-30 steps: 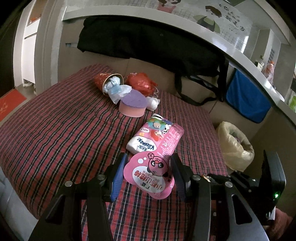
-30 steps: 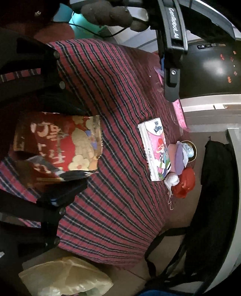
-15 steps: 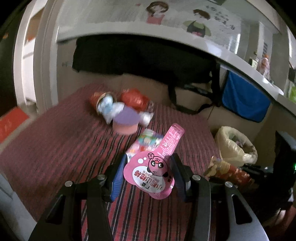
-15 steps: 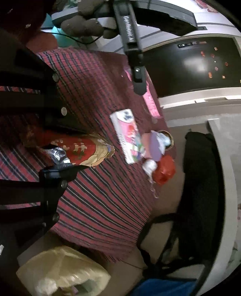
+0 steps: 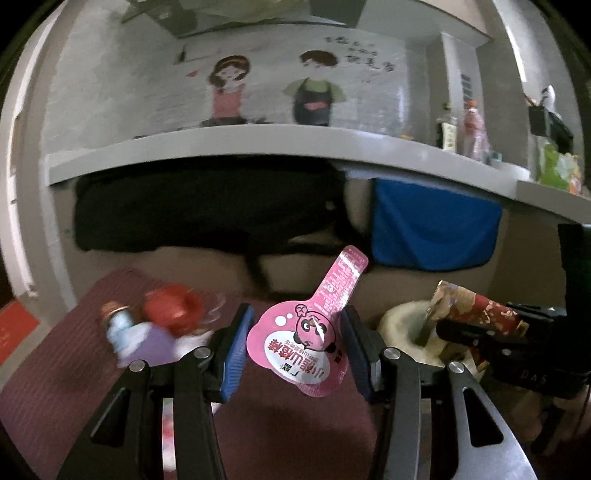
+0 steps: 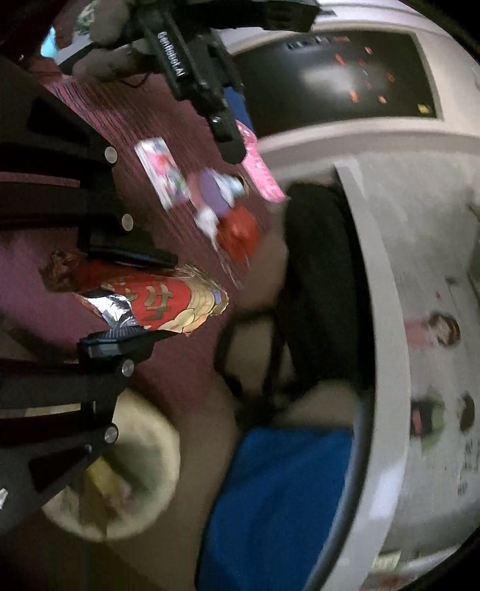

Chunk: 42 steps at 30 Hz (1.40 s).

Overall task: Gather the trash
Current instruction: 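Lift the snack bag and pink wrapper and carry them over the bin, then open both tools to drop the snack bag and pink wrapper into the bin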

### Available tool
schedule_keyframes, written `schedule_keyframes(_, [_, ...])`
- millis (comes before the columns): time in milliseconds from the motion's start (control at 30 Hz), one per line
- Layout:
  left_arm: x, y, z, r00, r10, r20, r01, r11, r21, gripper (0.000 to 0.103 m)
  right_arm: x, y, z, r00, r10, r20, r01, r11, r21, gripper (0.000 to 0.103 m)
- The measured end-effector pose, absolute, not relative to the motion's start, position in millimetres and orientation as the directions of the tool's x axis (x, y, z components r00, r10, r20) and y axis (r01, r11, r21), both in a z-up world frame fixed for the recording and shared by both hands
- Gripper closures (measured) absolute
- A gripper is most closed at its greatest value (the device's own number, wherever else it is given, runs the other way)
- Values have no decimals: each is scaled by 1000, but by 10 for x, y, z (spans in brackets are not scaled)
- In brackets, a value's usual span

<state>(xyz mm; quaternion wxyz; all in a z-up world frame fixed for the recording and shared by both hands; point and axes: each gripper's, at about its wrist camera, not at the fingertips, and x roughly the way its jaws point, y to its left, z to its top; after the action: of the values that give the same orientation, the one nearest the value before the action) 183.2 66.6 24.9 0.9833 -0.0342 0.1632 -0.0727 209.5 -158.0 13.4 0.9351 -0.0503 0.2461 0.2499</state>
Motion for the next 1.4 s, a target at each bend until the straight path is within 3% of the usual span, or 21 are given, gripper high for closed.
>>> schedule_keyframes(500, [2685, -641, 42, 848, -362, -387, 325, 932, -158, 54, 2382, -2904, 90, 866, 230, -443, -225, 972, 64, 75])
schedule_keyframes(1233, [3433, -1095, -371, 755, -450, -477, 389, 893, -227, 54, 3026, -3320, -307, 840, 223, -496, -147, 971, 188, 70])
schedule_keyframes(1267, [3468, -1098, -396, 740, -468, -484, 403, 883, -239, 54, 3036, -3331, -324, 840, 225, -493, -146, 970, 193, 66])
schedule_keyframes(1367, [3624, -1143, -556, 663, -530, -529, 439, 848, -299, 43, 3124, -3387, -422, 829, 240, -506, -139, 963, 229, 34])
schedule_keyframes(1400, [3649, -1144, -589, 656, -538, -530, 442, 842, -309, 41, 3137, -3408, -444, 829, 238, -506, -128, 961, 244, 34])
